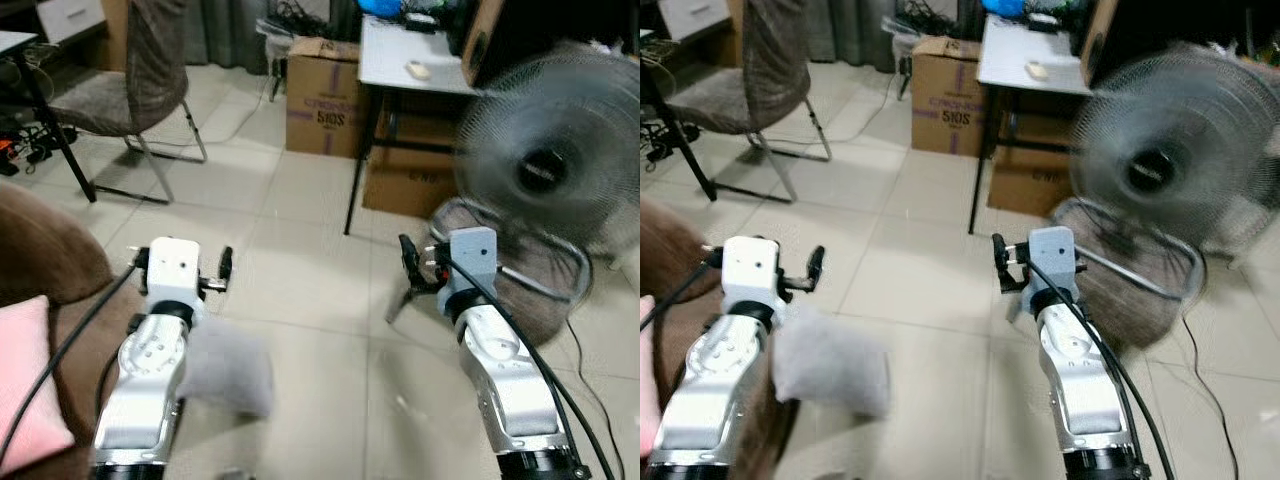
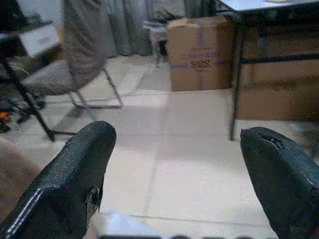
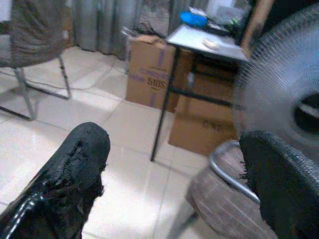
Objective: Move the pillow to the sofa from floor
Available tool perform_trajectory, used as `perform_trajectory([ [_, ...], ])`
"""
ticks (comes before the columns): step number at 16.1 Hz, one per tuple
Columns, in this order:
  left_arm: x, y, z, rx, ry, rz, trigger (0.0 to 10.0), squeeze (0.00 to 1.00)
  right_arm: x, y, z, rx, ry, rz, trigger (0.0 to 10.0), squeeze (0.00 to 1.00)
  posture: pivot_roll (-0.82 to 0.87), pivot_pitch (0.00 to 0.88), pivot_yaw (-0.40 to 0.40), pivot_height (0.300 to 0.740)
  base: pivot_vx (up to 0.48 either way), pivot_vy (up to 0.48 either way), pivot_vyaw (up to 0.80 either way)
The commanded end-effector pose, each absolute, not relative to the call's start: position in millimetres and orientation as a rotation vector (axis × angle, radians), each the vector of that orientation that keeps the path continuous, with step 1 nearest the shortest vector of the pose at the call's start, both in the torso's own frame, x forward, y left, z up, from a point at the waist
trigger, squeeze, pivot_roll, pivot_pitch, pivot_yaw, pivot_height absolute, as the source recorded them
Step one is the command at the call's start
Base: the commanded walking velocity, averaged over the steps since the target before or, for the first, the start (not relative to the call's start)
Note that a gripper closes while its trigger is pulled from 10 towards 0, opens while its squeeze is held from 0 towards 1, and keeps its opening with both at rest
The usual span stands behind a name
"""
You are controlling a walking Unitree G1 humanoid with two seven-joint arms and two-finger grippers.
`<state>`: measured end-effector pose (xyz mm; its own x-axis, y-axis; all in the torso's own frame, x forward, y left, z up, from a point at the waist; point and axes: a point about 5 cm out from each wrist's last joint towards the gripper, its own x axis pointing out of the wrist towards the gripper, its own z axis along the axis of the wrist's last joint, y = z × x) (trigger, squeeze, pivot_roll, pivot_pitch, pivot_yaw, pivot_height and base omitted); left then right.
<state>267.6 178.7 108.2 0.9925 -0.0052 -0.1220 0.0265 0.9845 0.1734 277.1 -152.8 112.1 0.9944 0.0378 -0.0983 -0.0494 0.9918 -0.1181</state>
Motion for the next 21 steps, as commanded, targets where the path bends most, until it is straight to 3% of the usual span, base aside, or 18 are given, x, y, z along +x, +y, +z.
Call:
perform_trajectory([
  [1,271.2,175.9,113.1,0.182,0.101,-0.031,10.0,1.0,277.6,-157.7,112.7,-0.104,0.098,0.01,10.0,0.0,-0.04,0.0,-0.01,0.74,0.0,-0.345,0.0],
  [7,274.7,173.6,112.9,0.188,0.102,-0.046,10.0,1.0,276.9,-157.8,114.1,-0.095,0.088,0.005,10.0,0.0,-0.04,0.0,0.0,0.74,0.0,-0.346,0.0],
  [13,277.9,174.8,115.1,0.163,0.093,-0.042,10.0,1.0,278.7,-164.5,115.1,-0.044,0.094,-0.04,10.0,0.0,-0.04,0.0,0.0,0.74,0.0,0.0,0.0],
  [18,279.4,173.3,116.1,0.147,0.088,-0.055,10.0,1.0,279.1,-166.2,116.9,-0.029,0.082,-0.051,10.0,0.0,-0.05,0.0,0.003,0.74,0.049,0.0,-0.68],
  [21,280.0,173.9,115.9,0.144,0.091,-0.056,10.0,1.0,279.0,-164.4,116.7,-0.031,0.085,-0.048,10.0,0.0,-0.05,0.0,0.004,0.74,0.283,0.0,0.0],
])
